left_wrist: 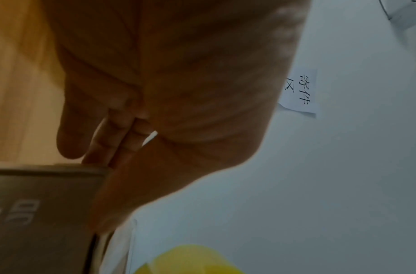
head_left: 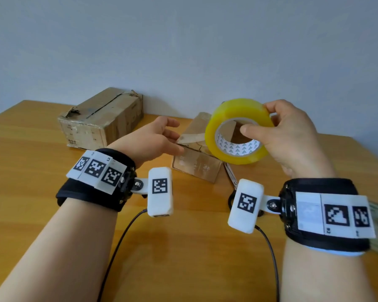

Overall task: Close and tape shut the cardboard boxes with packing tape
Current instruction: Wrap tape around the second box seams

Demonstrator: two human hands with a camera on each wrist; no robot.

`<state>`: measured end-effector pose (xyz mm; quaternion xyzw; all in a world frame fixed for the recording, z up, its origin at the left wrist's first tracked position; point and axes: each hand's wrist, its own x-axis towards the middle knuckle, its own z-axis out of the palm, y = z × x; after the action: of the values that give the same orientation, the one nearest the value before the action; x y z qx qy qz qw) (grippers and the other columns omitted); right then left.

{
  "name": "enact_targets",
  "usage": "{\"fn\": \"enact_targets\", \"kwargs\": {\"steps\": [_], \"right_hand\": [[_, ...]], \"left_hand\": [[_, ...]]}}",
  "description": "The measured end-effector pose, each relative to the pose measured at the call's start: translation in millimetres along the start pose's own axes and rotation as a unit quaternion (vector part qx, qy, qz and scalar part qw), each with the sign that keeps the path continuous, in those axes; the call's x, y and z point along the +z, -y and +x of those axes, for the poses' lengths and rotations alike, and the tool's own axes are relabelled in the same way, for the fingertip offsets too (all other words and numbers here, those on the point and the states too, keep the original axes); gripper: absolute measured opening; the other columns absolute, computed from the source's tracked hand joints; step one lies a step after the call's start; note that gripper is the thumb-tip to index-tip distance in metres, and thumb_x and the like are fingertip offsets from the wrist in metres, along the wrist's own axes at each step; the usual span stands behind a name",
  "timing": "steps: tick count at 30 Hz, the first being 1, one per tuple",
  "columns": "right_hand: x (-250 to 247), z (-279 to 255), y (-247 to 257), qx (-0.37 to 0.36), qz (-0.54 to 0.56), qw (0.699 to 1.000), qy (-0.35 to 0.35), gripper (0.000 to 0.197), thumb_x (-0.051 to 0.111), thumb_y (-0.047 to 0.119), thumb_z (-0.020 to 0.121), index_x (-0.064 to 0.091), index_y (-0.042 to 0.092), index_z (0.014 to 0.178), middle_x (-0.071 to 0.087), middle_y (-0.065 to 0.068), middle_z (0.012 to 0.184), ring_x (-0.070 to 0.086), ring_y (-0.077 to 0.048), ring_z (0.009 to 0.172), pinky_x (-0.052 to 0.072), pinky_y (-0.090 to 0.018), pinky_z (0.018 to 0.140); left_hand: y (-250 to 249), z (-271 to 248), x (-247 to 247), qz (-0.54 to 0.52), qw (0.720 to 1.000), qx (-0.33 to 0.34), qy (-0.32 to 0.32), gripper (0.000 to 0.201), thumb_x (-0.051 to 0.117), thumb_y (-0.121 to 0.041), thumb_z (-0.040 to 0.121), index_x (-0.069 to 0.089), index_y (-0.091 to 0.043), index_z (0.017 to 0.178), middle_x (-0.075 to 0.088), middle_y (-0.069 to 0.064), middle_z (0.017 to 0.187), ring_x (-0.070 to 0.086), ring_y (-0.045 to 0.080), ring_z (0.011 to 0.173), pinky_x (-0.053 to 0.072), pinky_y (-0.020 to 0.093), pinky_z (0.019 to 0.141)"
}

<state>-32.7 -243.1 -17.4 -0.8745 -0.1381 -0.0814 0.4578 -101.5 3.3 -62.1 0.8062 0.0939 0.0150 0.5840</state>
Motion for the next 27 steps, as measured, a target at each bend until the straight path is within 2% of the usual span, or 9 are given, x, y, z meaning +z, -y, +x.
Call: {"fn": "enact_targets", "kwargs": {"steps": [3,5,8,10,12,14,16,22,27], "right_hand": [[3.8,-1.6,4.4,-0.005,0.0,1.0,0.012,0.06,0.087,0.043,0.076,0.061,0.027,0.127,0.068,0.008,0.109,0.067,-0.014,0.098,0.058,-0.042,0.088],[8.8,-2.0,6.7,-0.01,-0.003,1.0,0.021,0.067,0.088,0.052,0.071,0.061,0.027,0.127,0.068,0.008,0.112,0.067,-0.015,0.1,0.058,-0.044,0.088],[15.2,-3.9,10.6,-0.017,0.006,0.999,0.035,0.079,0.082,0.071,0.059,0.065,0.027,0.122,0.071,0.008,0.111,0.069,-0.015,0.1,0.06,-0.047,0.087],[16.4,-4.5,12.1,-0.019,0.017,0.999,0.043,0.07,0.084,0.069,0.062,0.067,0.027,0.116,0.074,0.008,0.104,0.071,-0.013,0.095,0.061,-0.047,0.084],[16.3,-3.5,10.9,-0.021,0.022,0.998,0.05,0.058,0.086,0.063,0.066,0.068,0.028,0.109,0.075,0.008,0.098,0.072,-0.012,0.09,0.061,-0.047,0.082],[16.5,-3.0,9.9,-0.025,0.024,0.998,0.054,0.059,0.084,0.067,0.064,0.067,0.029,0.106,0.075,0.008,0.097,0.072,-0.012,0.089,0.061,-0.048,0.081],[17.7,-2.6,9.5,-0.029,0.026,0.998,0.056,0.066,0.08,0.074,0.058,0.066,0.031,0.106,0.075,0.008,0.097,0.073,-0.012,0.09,0.062,-0.048,0.08],[20.3,-1.7,9.4,-0.045,0.031,0.996,0.064,0.075,0.074,0.077,0.051,0.065,0.031,0.11,0.076,0.006,0.099,0.074,-0.012,0.089,0.063,-0.045,0.078],[20.6,-0.7,8.5,-0.049,0.033,0.996,0.066,0.075,0.074,0.077,0.051,0.065,0.031,0.109,0.076,0.007,0.1,0.074,-0.011,0.09,0.063,-0.044,0.078]], "left_hand": [[2.0,2.0,0.3,0.013,1.0,0.009,0.006,0.09,0.084,-0.012,0.074,0.034,-0.029,0.146,0.052,-0.001,0.131,0.054,0.013,0.119,0.043,0.03,0.099],[4.8,4.6,1.4,0.027,0.999,0.013,0.011,0.102,0.088,-0.018,0.069,0.028,-0.033,0.15,0.045,-0.003,0.14,0.046,0.014,0.127,0.037,0.026,0.097],[7.8,6.5,6.4,0.073,0.997,0.012,0.001,0.118,0.092,-0.032,0.055,0.023,-0.038,0.151,0.037,-0.006,0.147,0.039,0.015,0.134,0.036,0.032,0.104],[8.7,7.7,12.2,0.123,0.992,0.012,-0.016,0.12,0.093,-0.037,0.057,0.02,-0.035,0.152,0.034,-0.007,0.147,0.038,0.015,0.132,0.037,0.035,0.107],[9.2,8.9,19.5,0.165,0.986,0.014,-0.025,0.118,0.092,-0.036,0.063,0.017,-0.029,0.154,0.025,-0.006,0.15,0.035,0.011,0.127,0.036,0.029,0.104],[9.7,10.0,25.7,0.192,0.981,0.018,-0.026,0.12,0.09,-0.04,0.064,0.014,-0.024,0.155,0.017,-0.008,0.152,0.034,0.01,0.126,0.033,0.024,0.099],[11.3,11.2,29.1,0.211,0.977,0.023,-0.028,0.121,0.089,-0.048,0.063,0.013,-0.023,0.155,0.013,-0.01,0.154,0.032,0.012,0.133,0.03,0.023,0.1],[13.7,13.2,34.2,0.214,0.973,0.05,-0.069,0.107,0.078,-0.066,0.064,0.028,-0.026,0.15,0.027,-0.004,0.15,0.035,0.011,0.135,0.031,0.022,0.1],[13.9,15.8,34.5,0.243,0.964,0.056,-0.096,0.104,0.079,-0.067,0.06,0.036,-0.027,0.146,0.039,-0.001,0.145,0.042,0.014,0.129,0.037,0.026,0.1]]}}
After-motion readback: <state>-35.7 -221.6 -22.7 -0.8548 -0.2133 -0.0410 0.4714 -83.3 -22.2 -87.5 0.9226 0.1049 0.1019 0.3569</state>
